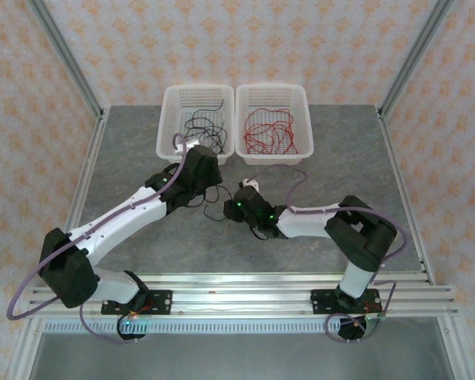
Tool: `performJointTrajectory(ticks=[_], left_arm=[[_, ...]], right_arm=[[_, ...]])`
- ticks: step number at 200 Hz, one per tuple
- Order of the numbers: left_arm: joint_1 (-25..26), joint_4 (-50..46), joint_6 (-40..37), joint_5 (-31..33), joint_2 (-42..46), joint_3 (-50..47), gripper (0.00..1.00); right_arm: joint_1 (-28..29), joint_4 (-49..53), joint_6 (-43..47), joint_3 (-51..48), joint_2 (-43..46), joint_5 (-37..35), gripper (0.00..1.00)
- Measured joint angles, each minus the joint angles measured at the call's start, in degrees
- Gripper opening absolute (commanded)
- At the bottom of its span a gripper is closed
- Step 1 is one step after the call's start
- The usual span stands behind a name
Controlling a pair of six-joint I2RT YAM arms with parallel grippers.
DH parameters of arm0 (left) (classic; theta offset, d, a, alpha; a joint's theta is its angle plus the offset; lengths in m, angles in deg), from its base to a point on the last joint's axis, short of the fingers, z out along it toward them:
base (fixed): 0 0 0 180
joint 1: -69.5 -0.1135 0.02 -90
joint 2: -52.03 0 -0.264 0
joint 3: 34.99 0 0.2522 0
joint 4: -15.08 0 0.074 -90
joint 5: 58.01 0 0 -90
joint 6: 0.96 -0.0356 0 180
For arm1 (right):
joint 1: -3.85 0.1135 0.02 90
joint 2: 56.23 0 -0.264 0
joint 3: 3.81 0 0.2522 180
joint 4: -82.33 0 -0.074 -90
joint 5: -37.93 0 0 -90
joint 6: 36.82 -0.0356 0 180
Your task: Untangle the cables
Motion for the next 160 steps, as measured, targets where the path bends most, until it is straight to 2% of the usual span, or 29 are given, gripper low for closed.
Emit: performJointTrajectory(ticks=[14,44,59,102,160], left_arm=[[0.0,-0.2,0.0,0.0,0.39,0.42,0.0],[0.0,-0.79,-0.02,0.0,1.03,2.05,0.0],[0.0,-1.31,-0.15,0.0,1.49,3.48,0.0],[0.0,-4.17,-1.18,0.63,3.98,9.11,0.0],[-0.07,-9.55,-6.71,6.49,3.15,28.35,0.0]], right_arm=[[0.0,-0.74,-0.61,0.87,-1.22,0.42,0.39],[-0.15,-1.4,-1.09,2.05,-4.52,1.31,0.1],[-0.44,-1.4,-1.77,2.86,-6.45,1.66,0.03],[-1.27,-1.44,-1.84,3.96,-7.98,1.66,0.0],[-1.27,-1.42,-2.27,3.8,-7.98,1.68,0.0]])
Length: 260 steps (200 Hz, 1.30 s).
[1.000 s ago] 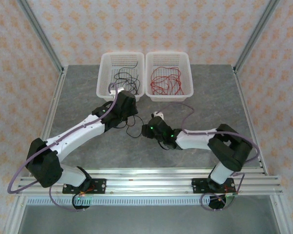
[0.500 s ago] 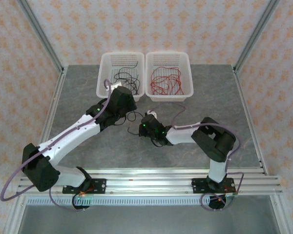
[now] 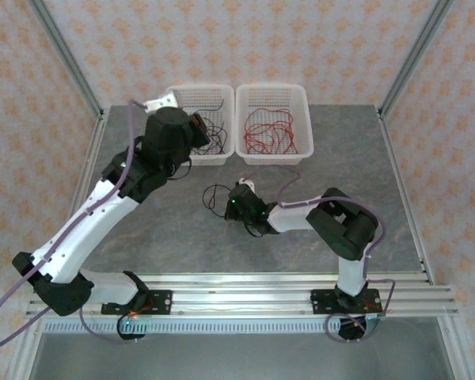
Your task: Untangle the cables
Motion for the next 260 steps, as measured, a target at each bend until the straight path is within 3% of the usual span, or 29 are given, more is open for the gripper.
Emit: performJointTrajectory(ticks=[27,52,78,125,187,260], left_arm=[[-0.42,-1.03,-2.36,1.92,-1.57,6.27,0.0],[-0.7,-1.22,-3.13,2.58,-2.36,5.84,0.01],[-0.7,-1.01,-3.63,2.54,-1.38,-1.68,0.15],[-0.74,1.44,-3.54,-0.66,4.39,-21.97,0.3],[-0.74,10.56,-4.76,-7.82,11.89,-36.89,0.33],[-0.74,18.97,-7.85,-15.15,16.81,-42.97,0.42]], right_arm=[[0.0,0.0,-0.07,-0.09,0.0,0.02,0.0],[0.0,0.04,0.02,-0.13,0.09,0.02,0.0],[0.0,0.9,1.99,-0.87,2.29,-0.17,0.0],[0.0,3.76,14.36,-2.6,12.81,-2.19,0.0],[0.0,10.34,29.16,0.04,20.7,-4.17,0.0],[-0.02,14.71,33.14,1.77,23.34,-4.07,0.0]])
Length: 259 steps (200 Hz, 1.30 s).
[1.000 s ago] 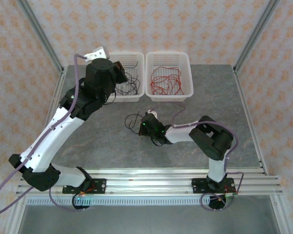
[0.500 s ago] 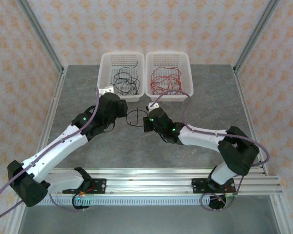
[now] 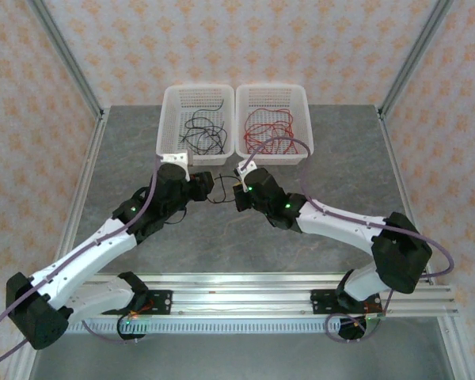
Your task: Untangle the cables
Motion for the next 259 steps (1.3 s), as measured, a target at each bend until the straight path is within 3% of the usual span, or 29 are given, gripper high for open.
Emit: performJointTrajectory(ticks=[72,146,202,248,259], left_arm=[[0.0,1.73,-0.66,-1.53,3.87,-3.5,0.45],[0.02,6.73,-2.38,-1.05,-3.74,-4.2,0.45],[0.02,12.85,-3.48,7.96,-9.16,-4.46,0.42],[-0.02,15.52,-2.25,20.83,-10.01,-8.15,0.39],[-0.31,15.54,-1.88,23.39,-9.94,-9.01,0.33]], right_arm=[[-0.52,2.54,-0.04,1.66,1.22,0.24,0.0],[-0.55,4.17,0.0,2.08,4.68,2.64,0.0],[-0.57,5.31,-0.02,2.08,10.25,5.16,0.0],[-0.57,8.15,-0.02,2.08,17.81,5.68,0.0],[-0.57,8.98,-0.04,2.08,19.58,5.22,0.0]])
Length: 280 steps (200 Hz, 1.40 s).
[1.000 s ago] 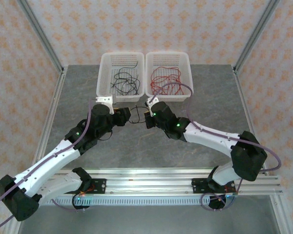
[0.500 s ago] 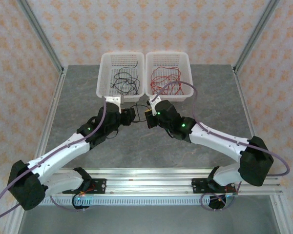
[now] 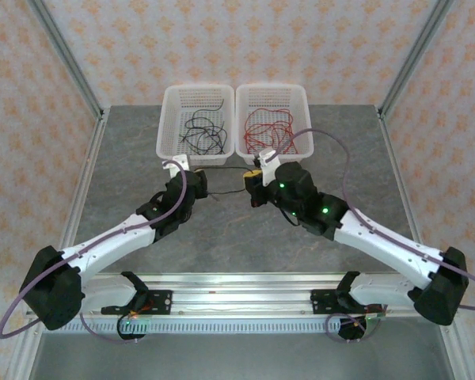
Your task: Untangle the cables
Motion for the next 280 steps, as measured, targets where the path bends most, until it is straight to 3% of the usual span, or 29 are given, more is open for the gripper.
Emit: performJointTrajectory(ticks=[31,68,82,106,130,171,218,280], left_arm=[[-2.6,-0.5,1.49,4.13,1.64,-1.9,0.09],[-4.44,-1.33,1.77,5.05,6.91,-3.39,0.09],[-5.2,-2.19,1.88,5.2,8.85,-3.39,0.15],[-7.28,-6.23,4.46,7.15,11.96,-3.37,0.42],[-9.88,-11.67,7.43,9.53,14.23,-3.37,0.56],[-10.1,-18.88,9.86,10.23,17.42,-3.26,0.64],[-10.21,-24.81,10.8,11.06,21.24,-2.86,0.66],[-10.21,-28.81,10.95,10.4,28.74,-2.6,0.71]], right_arm=[[0.0,2.1,0.02,0.0,4.02,-2.12,0.0],[0.02,4.46,0.04,0.0,4.79,-3.23,0.0],[0.11,5.18,0.22,0.04,4.74,-4.04,0.0],[0.09,6.62,0.98,1.7,3.5,-6.34,0.0],[-0.52,7.08,1.75,5.49,0.81,-8.76,0.0],[-1.03,7.21,2.82,14.01,-6.64,-10.32,0.0],[-1.44,7.67,4.04,26.1,-19.04,-11.91,0.0],[-6.08,9.27,4.24,45.51,-36.72,-13.81,0.0]])
